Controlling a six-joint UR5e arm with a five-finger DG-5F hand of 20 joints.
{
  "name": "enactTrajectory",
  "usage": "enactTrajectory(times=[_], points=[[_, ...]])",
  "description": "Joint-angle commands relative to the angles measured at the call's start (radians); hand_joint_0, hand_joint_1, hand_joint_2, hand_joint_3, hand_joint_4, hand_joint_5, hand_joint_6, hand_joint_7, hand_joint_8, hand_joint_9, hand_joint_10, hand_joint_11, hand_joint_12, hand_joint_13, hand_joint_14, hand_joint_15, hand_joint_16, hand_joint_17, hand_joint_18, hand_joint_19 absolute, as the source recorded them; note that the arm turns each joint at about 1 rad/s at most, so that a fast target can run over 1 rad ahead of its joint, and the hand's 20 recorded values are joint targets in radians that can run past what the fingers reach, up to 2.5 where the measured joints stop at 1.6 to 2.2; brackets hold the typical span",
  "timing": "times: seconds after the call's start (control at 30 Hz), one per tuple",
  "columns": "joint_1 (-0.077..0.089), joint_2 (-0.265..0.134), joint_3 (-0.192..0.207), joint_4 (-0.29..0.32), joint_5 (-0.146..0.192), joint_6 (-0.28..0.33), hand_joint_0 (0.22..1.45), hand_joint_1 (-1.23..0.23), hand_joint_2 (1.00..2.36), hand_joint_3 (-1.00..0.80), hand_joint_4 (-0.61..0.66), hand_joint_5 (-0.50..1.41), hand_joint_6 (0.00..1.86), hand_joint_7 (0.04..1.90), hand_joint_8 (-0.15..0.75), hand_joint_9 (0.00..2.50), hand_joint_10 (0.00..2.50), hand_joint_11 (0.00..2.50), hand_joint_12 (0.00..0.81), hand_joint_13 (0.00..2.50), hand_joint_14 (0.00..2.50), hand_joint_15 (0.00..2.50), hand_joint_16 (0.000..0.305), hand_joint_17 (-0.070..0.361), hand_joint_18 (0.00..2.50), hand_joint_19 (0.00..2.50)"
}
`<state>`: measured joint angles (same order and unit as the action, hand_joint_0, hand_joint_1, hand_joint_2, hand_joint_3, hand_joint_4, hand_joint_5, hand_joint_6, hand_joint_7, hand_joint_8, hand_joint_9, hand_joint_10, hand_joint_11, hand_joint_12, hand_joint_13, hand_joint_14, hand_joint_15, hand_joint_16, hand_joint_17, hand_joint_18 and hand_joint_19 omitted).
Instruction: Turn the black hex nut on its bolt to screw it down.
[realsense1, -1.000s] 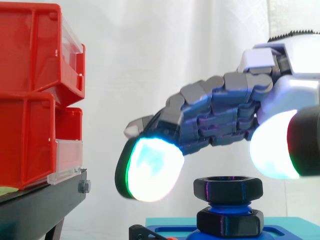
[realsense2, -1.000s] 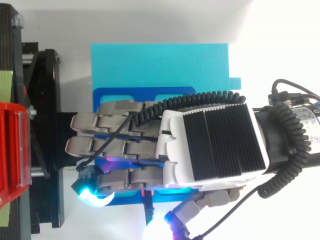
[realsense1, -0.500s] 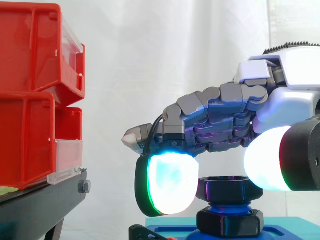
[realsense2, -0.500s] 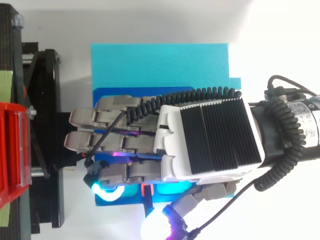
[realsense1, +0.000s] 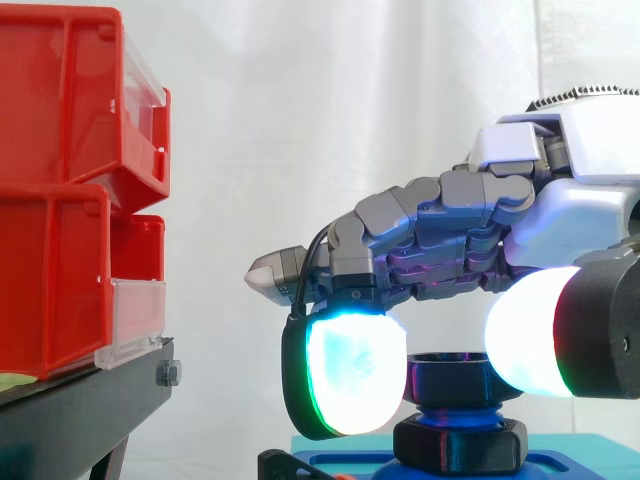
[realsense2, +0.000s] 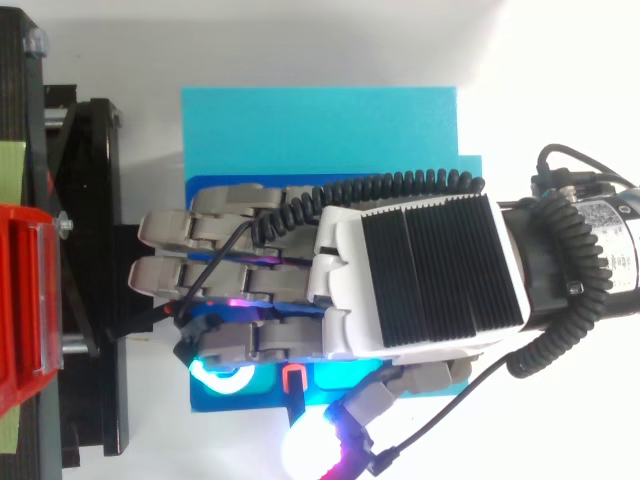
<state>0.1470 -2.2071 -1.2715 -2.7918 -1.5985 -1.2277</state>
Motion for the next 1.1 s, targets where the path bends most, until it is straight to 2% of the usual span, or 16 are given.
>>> enactTrajectory(times=[0.0,0.3,0.53,1.07], points=[[-0.003,0.0,0.0,-0.006,-0.003,-0.003,0.48,-0.52,1.0,-0.5,0.13,-0.17,0.6,1.05,0.179,0.06,0.0,0.0,0.357,0.1,0.0,0.0,0.065,0.145,0.05,0.23],[-0.017,0.0,0.0,-0.008,-0.021,-0.006,0.47,-0.51,1.0,-0.5,0.14,-0.18,0.67,0.96,0.183,0.06,0.0,0.0,0.361,0.1,0.0,0.0,0.065,0.147,0.05,0.23],[-0.035,0.0,0.0,-0.008,-0.038,-0.015,0.47,-0.49,1.0,-0.5,0.17,-0.19,0.72,0.88,0.187,0.06,0.0,0.0,0.365,0.1,0.0,0.0,0.066,0.149,0.05,0.23],[-0.069,0.0,0.0,-0.002,-0.083,-0.015,0.46,-0.48,1.0,-0.5,0.17,-0.19,0.73,0.86,0.191,0.06,0.0,0.0,0.369,0.11,0.0,0.0,0.067,0.15,0.06,0.24]])
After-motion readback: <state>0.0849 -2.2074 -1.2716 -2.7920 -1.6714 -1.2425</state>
